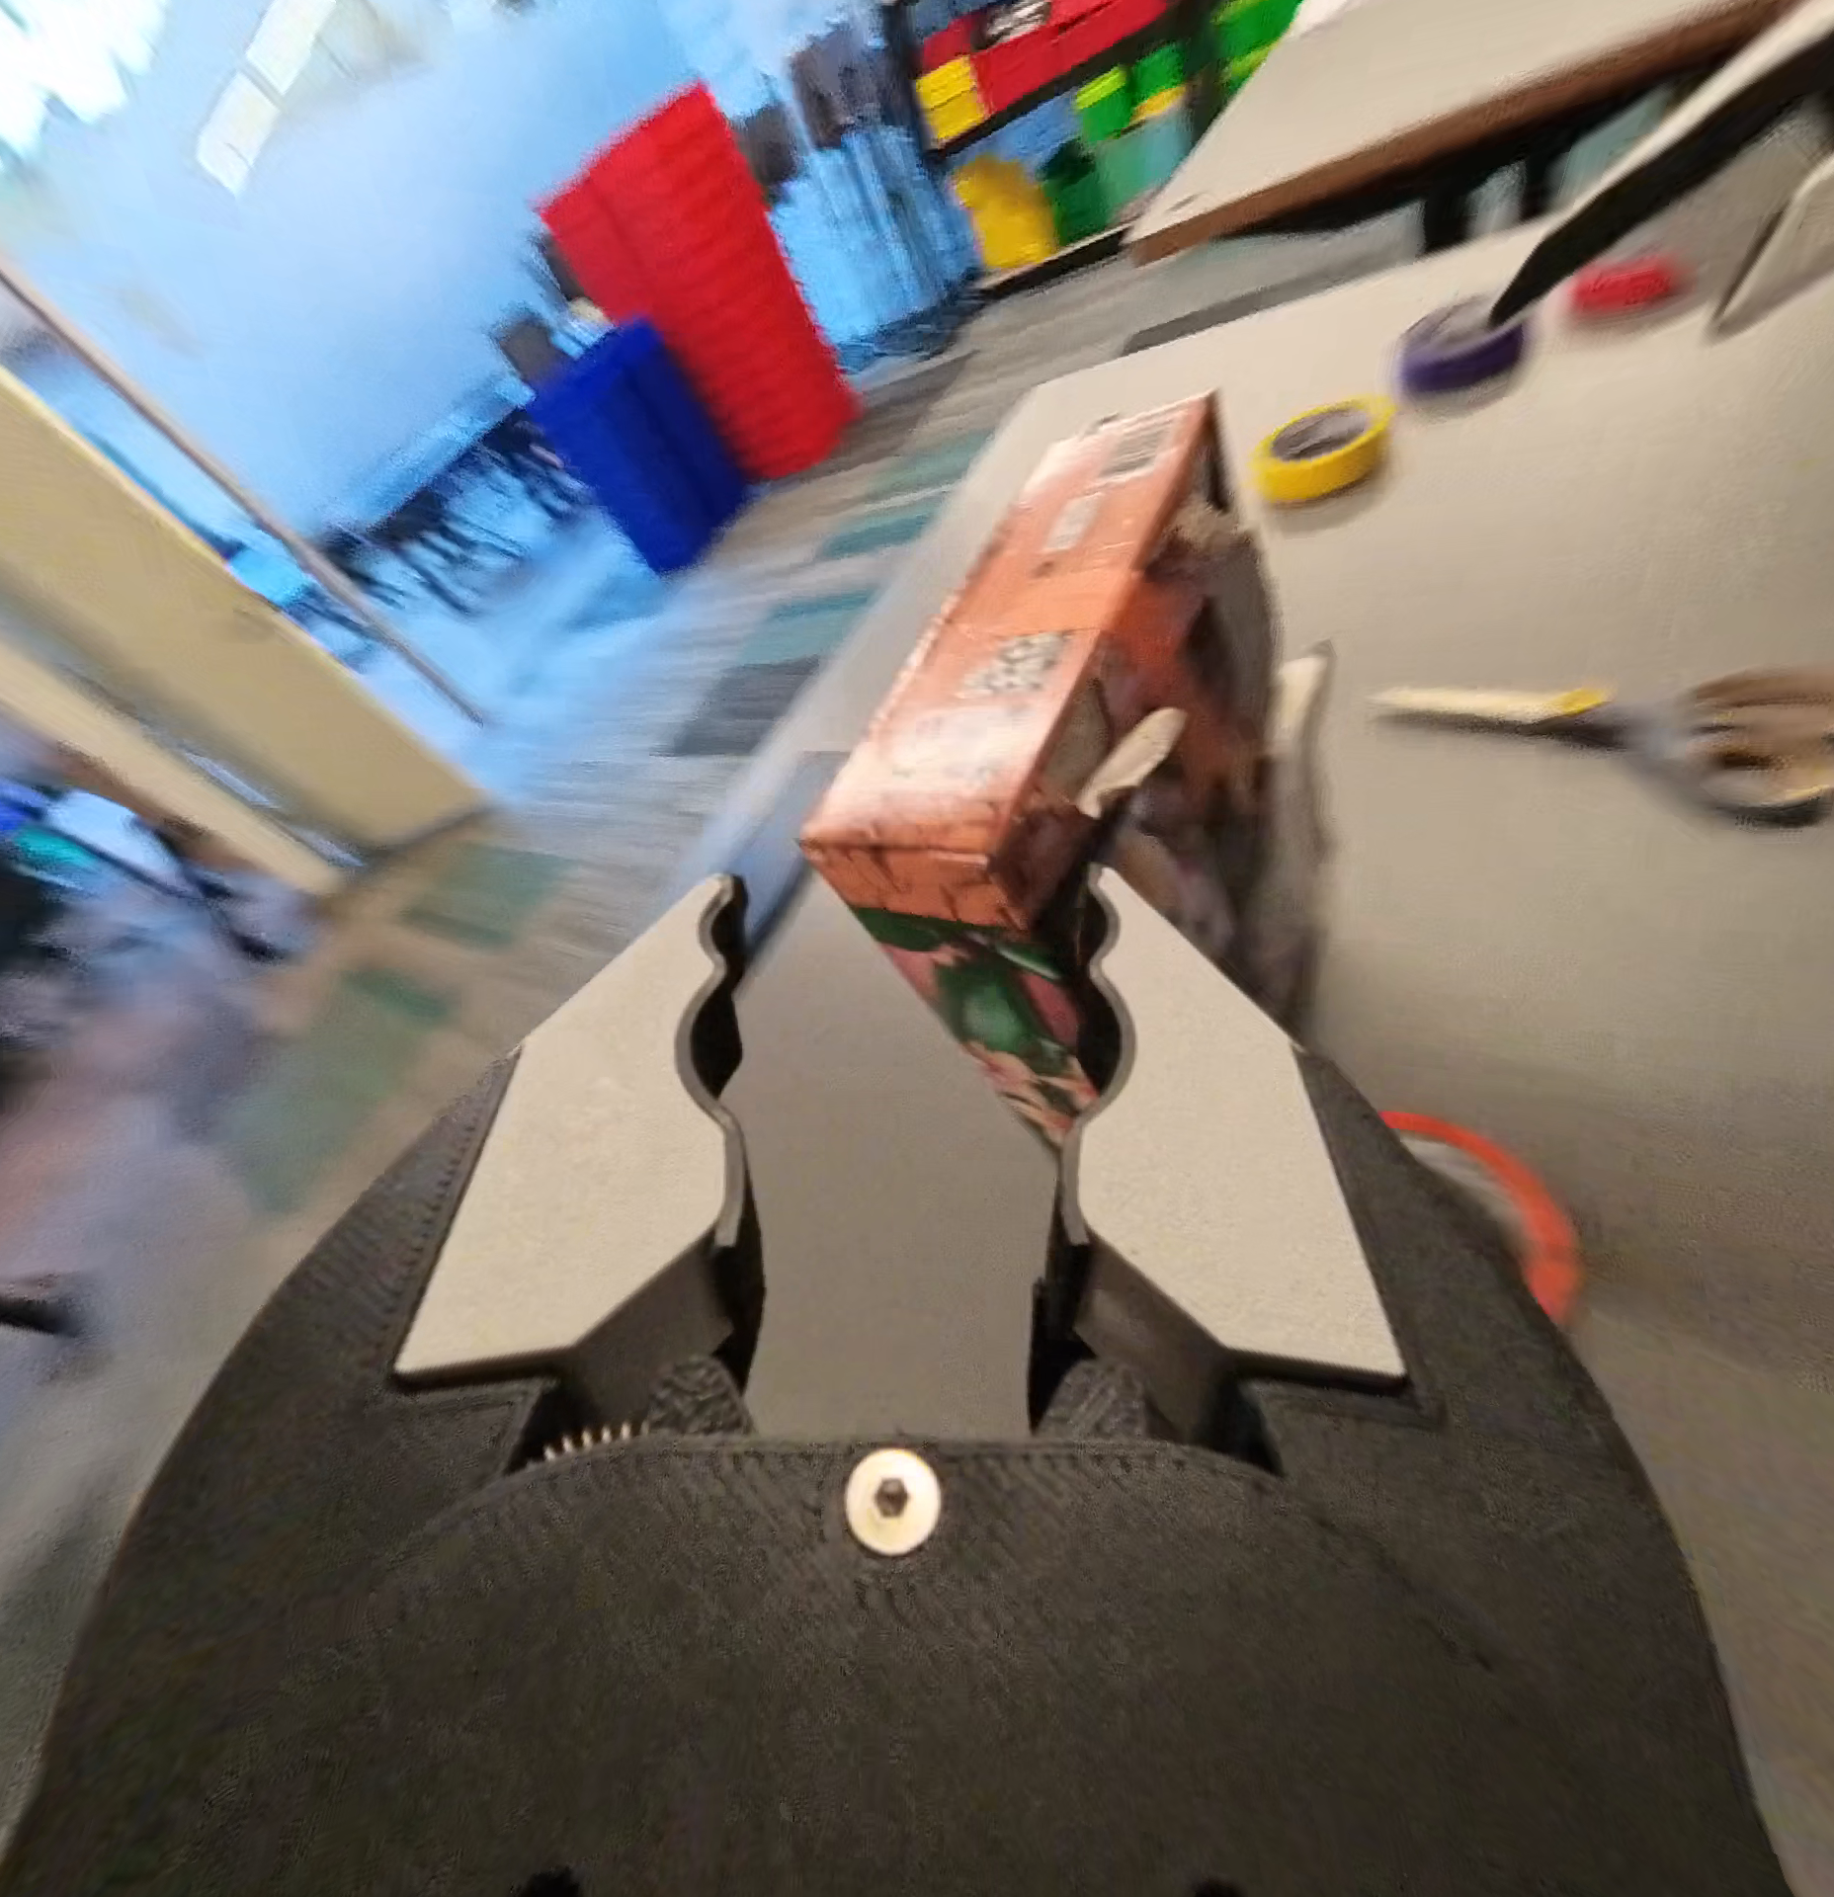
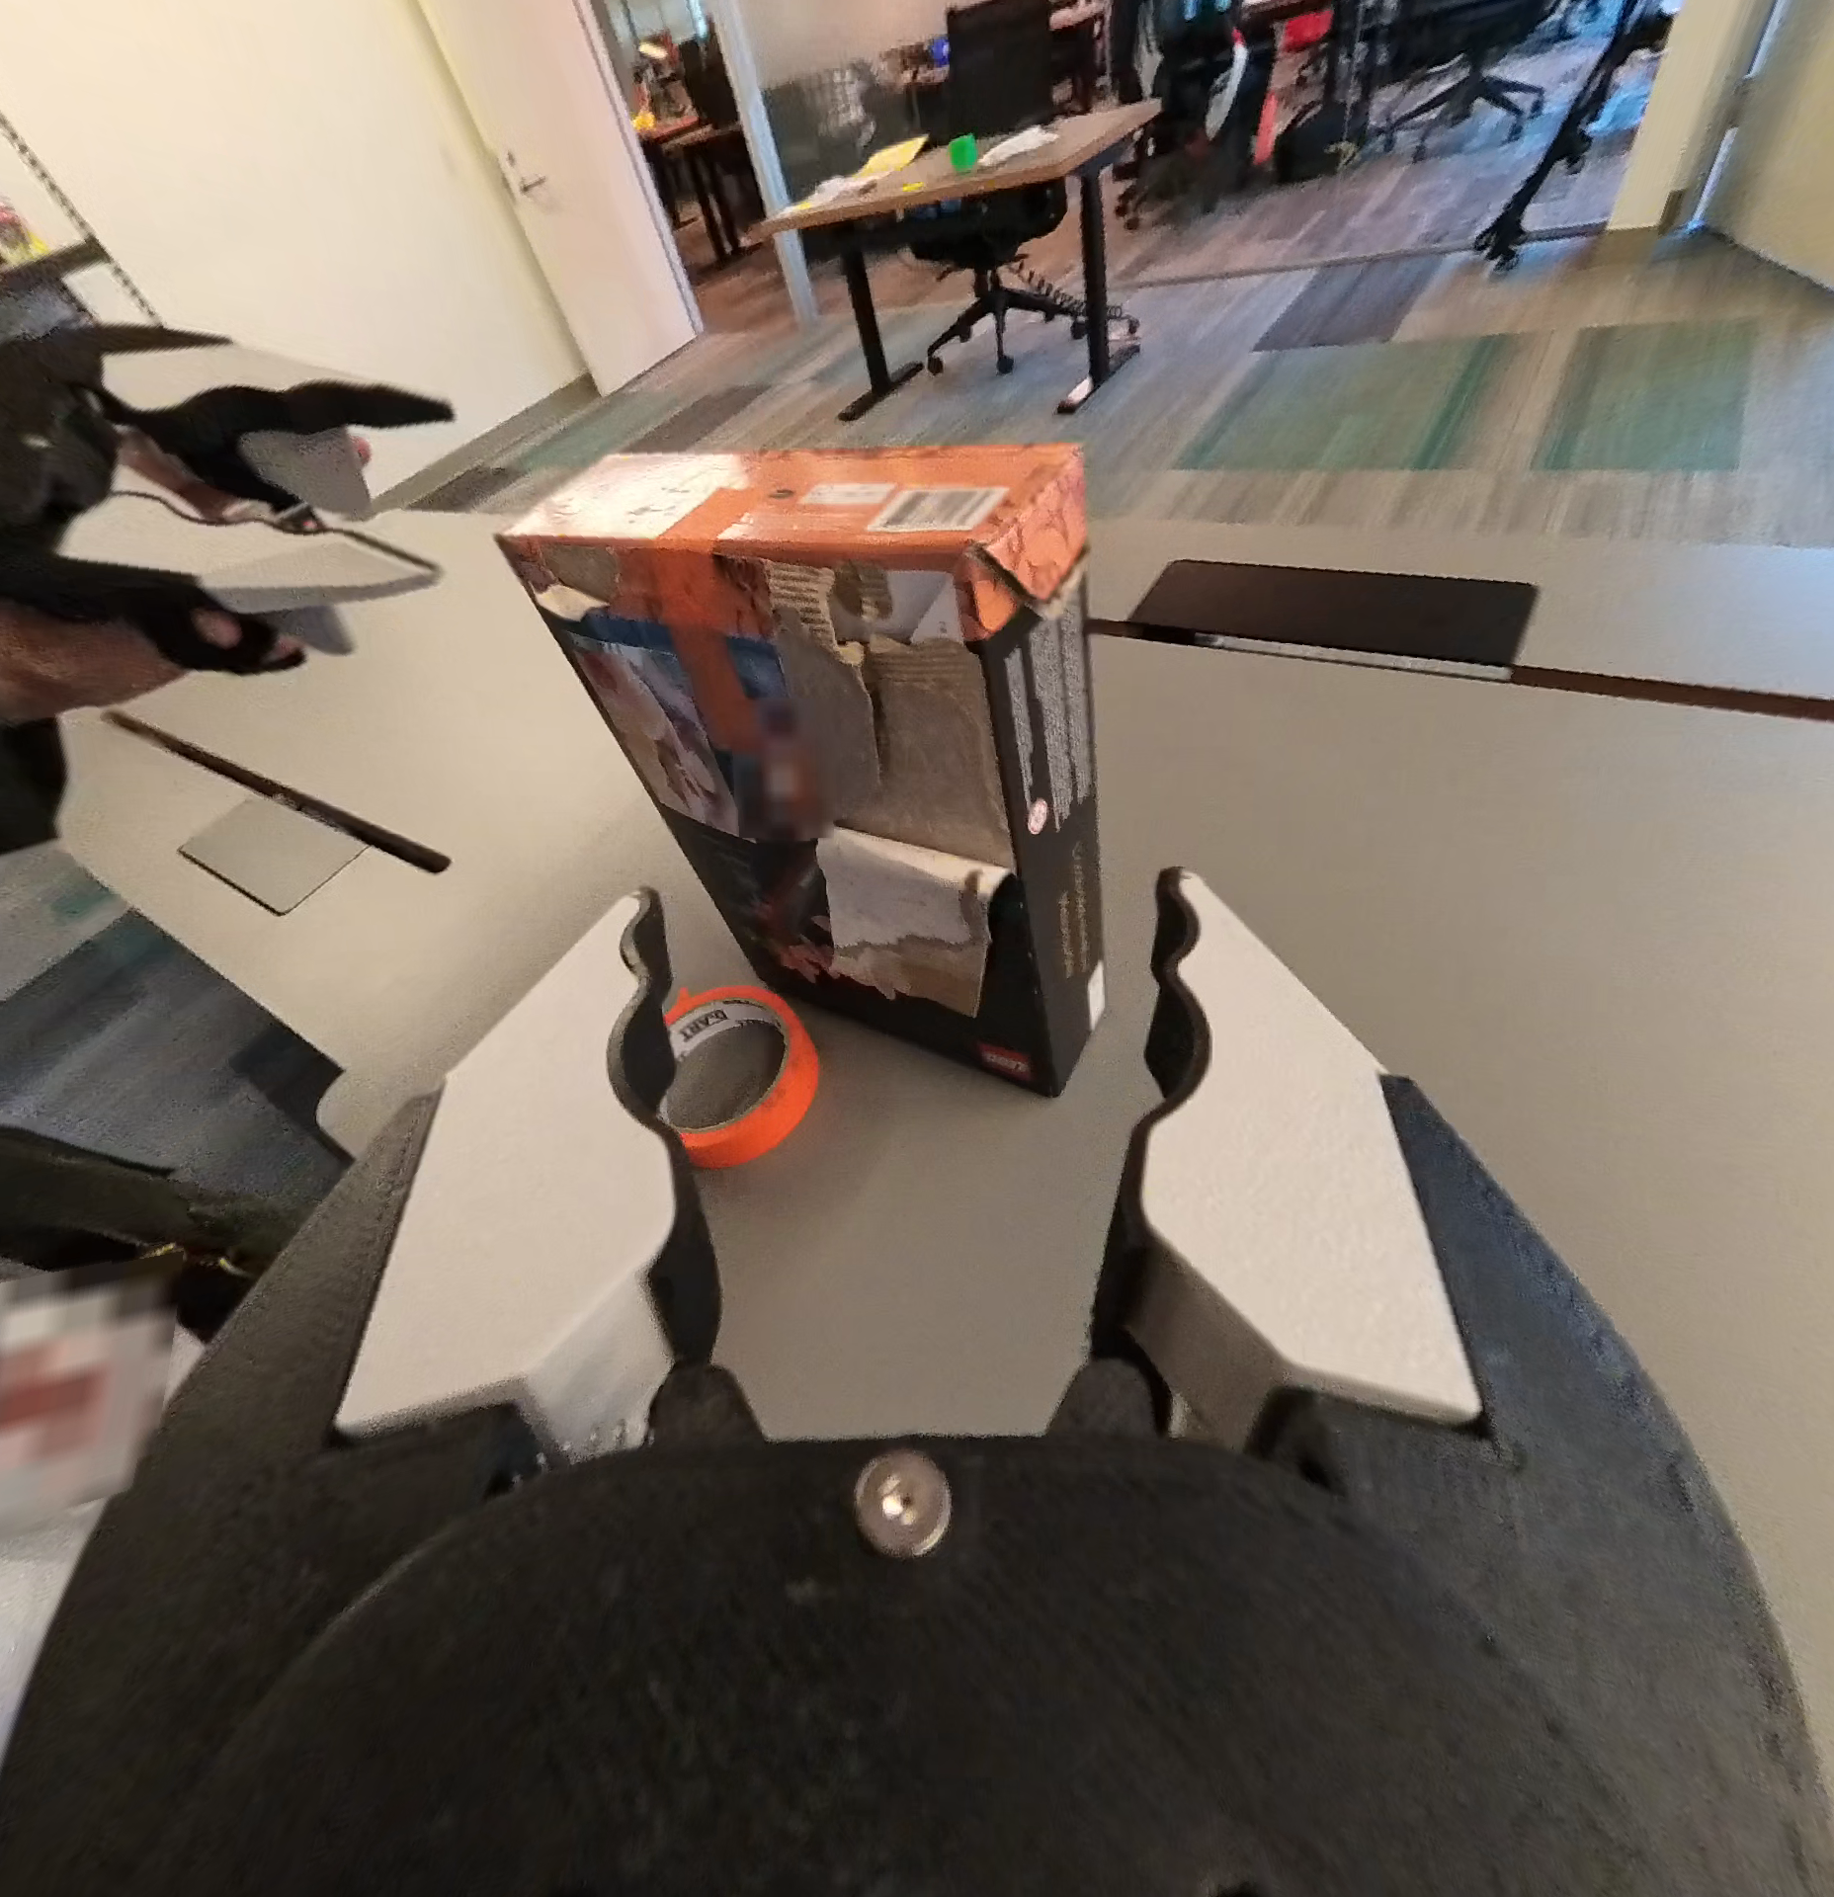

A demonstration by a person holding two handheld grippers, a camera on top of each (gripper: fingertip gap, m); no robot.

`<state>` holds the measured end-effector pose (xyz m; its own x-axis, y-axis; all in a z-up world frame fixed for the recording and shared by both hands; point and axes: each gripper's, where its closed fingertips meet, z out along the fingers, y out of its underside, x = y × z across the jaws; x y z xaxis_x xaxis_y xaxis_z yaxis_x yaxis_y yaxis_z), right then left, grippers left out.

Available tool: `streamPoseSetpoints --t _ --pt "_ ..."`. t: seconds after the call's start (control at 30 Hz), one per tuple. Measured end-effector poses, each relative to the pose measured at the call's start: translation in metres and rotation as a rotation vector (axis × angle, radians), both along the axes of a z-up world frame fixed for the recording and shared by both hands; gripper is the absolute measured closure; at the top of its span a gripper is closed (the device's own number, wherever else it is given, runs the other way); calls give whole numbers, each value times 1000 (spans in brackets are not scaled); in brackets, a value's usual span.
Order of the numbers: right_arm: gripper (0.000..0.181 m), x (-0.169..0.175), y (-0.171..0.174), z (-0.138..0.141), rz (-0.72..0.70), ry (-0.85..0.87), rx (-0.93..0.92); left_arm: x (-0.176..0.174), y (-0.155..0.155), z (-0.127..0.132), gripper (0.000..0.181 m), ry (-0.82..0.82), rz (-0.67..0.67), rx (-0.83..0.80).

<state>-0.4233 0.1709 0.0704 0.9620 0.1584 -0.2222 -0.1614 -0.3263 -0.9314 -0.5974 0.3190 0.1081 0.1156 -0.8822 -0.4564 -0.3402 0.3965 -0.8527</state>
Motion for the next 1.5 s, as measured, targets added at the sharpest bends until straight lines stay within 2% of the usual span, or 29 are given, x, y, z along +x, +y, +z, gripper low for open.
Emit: streamPoseSetpoints --t 0.07,0.2,0.3,0.33,0.43,0.53,0.7,0.8,0.93,1.07,1.13,1.23,1.5 --pt "88 -7 14 4 42 13 2 19 -7 -4 117 39 -23 138" --pt "92 -17 34 10 135 9 -12 47 -11 -30 112 201 -43 264" --pt "94 -24 31 17 187 17 -7 58 -14 -30 129 215 -30 343" --pt "95 -25 26 17 203 17 -10 60 -18 -29 136 217 -37 336" --pt "100 -27 9 12 245 39 -36 63 -19 -24 142 222 -14 276" --pt "103 -37 14 19 298 43 -22 60 -17 -24 148 259 -3 218" --pt "104 -75 62 25 437 -284 -31 58 -13 -24 153 325 -15 108" --pt "111 -98 93 34 499 -346 -3 59 -11 -22 155 341 -17 -15" --pt "112 -107 133 25 533 -491 -56 55 -5 -22 156 357 -38 -22" --pt "137 -120 153 21 628 -466 -126 58 -1 -22 157 357 -65 -19" --pt "155 -114 160 20 608 -463 -184 58 1 -22 158 347 -79 -48" --pt "154 -114 161 19 626 -420 -243 52 4 -21 160 356 -118 -64" --pt "156 -112 165 19 599 -421 -235 48 12 -21 155 312 -164 -26"
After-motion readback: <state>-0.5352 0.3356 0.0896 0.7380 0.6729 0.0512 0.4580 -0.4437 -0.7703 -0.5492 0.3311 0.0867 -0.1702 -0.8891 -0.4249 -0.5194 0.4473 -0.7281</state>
